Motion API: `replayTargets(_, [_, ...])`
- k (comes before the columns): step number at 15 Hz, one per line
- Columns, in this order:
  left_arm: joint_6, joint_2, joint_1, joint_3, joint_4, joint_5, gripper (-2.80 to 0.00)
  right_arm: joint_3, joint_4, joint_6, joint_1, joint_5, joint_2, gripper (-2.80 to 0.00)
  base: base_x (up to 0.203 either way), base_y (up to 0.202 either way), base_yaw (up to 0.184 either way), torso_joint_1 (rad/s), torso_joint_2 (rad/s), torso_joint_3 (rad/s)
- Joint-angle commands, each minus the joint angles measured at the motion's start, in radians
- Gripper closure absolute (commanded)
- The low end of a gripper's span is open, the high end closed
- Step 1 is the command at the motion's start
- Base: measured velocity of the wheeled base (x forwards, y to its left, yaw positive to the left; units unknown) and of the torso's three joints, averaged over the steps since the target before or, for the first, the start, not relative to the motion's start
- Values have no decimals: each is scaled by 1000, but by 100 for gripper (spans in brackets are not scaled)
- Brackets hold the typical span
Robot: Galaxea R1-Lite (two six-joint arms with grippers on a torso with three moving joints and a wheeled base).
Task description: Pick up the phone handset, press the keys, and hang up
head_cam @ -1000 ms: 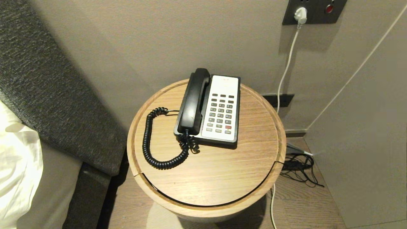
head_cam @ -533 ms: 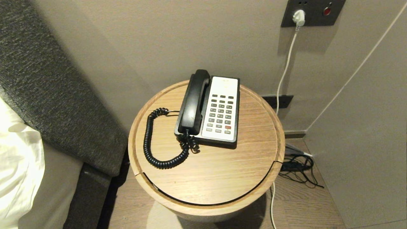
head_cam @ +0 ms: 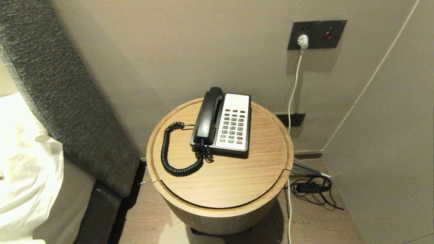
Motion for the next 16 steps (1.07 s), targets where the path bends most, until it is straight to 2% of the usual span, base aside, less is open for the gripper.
replayTargets(1, [2,2,0,0,1,1,0,0,0,-1,1,0,3,0,0,0,0,7,2,202])
replayTargets(11, [-2,2,-1,3,-9,-1,0,0,0,-1,1,0,3,0,0,0,0,4,3,199])
replayTargets(16, [-1,2,0,3,-9,-2,0,0,0,-1,-1,0,3,0,0,0,0,3,2,51])
